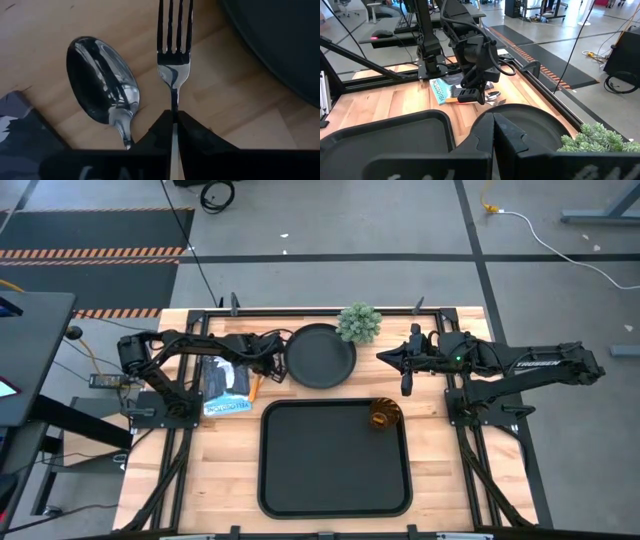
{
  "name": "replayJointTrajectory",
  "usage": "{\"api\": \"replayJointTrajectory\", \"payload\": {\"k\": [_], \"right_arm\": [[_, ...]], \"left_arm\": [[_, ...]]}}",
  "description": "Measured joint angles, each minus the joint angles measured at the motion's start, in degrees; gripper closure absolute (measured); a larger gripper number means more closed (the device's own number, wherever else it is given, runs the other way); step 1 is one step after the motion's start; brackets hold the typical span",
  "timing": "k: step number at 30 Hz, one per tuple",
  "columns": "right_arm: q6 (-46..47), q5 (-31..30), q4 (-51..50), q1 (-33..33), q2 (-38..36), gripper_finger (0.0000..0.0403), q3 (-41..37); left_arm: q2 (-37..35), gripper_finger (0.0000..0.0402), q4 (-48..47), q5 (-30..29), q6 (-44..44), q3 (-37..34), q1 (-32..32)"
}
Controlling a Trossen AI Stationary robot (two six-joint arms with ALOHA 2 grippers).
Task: Pick and place plate/cup/fork/spoon on tray
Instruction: Put the black plate on the black tray
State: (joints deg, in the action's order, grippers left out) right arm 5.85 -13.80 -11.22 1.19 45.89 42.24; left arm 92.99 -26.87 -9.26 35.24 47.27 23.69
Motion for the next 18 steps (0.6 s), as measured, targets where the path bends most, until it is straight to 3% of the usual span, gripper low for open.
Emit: {"api": "replayJointTrajectory", "payload": {"k": [11, 18], "right_arm": [[0.0, 0.0, 0.0, 0.0, 0.0, 0.0392, 0.0], [-0.01, 0.0, -0.44, 0.0, 0.0, 0.0392, 0.0]], "left_arm": [[0.0, 0.0378, -0.74, 0.26, -0.55, 0.06, -0.01], [0.0, 0.0337, -0.76, 0.28, -1.14, 0.08, -0.01]]}}
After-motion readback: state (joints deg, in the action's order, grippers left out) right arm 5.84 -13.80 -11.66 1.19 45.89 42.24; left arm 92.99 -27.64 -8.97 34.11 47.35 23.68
